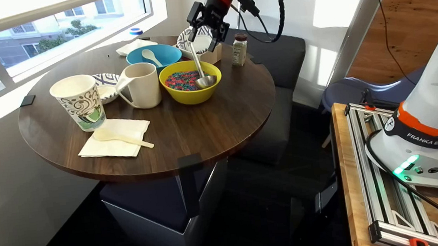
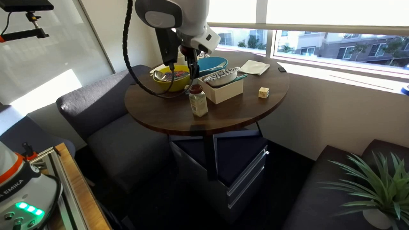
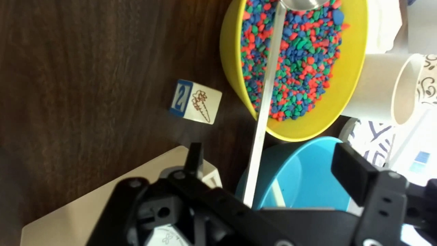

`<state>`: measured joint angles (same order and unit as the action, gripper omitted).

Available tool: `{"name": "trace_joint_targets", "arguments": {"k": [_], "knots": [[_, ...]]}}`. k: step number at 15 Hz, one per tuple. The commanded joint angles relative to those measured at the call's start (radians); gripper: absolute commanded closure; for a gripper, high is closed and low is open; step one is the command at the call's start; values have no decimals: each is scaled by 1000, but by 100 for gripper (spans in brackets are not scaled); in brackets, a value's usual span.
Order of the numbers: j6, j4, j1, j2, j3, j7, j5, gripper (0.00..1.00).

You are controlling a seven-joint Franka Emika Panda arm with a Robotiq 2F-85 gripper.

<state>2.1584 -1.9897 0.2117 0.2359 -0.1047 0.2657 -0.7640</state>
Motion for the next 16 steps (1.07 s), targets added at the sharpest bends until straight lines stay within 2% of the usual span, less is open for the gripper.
{"name": "trace_joint_targets", "arguments": {"k": [1,3,5,7,11,16], "knots": [[9,13,19,36,11,92,-116,34],[13,14,19,46,10,130,-157,51],[1,15,17,57,7,146,-170,61],[0,14,15,64,7,157,-178,63],[5,11,15,78,6,173,-177,60],[15,10,18,91,11,216,-197,68]]}}
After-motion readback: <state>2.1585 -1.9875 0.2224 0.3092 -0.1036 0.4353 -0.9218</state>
